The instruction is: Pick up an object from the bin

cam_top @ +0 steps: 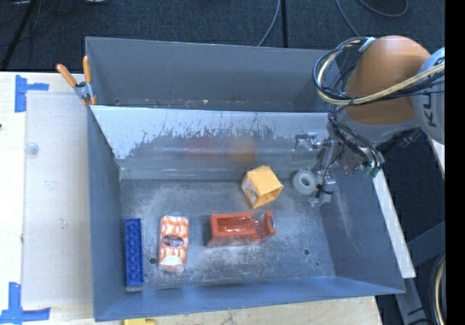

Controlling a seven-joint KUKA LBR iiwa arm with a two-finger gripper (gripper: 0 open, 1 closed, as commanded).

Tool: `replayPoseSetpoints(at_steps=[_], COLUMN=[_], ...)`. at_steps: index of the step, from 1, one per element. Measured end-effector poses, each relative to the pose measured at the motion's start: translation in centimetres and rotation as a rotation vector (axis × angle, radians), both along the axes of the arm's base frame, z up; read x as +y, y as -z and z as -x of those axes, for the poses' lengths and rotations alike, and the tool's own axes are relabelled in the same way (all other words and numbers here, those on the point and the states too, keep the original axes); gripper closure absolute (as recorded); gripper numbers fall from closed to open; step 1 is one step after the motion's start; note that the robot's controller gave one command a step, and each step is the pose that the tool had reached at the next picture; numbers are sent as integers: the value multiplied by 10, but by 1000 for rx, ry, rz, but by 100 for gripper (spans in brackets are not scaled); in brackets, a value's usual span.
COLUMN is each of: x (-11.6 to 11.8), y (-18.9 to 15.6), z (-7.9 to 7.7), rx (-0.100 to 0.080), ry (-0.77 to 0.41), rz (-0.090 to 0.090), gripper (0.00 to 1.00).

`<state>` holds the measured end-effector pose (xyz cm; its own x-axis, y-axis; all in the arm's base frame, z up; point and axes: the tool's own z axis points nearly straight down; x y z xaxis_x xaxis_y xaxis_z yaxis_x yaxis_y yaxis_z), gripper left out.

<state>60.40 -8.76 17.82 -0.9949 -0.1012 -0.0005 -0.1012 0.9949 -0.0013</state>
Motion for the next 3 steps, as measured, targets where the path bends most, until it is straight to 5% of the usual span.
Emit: replayPoseSetpoints(at_steps=[1,2,3], x=[25,40,40], y=[44,92,92], z=[-9,-9,-9], rx=[-6,1,1], ry=[-60,128,128], rz=[-3,0,0], gripper=[0,100,100])
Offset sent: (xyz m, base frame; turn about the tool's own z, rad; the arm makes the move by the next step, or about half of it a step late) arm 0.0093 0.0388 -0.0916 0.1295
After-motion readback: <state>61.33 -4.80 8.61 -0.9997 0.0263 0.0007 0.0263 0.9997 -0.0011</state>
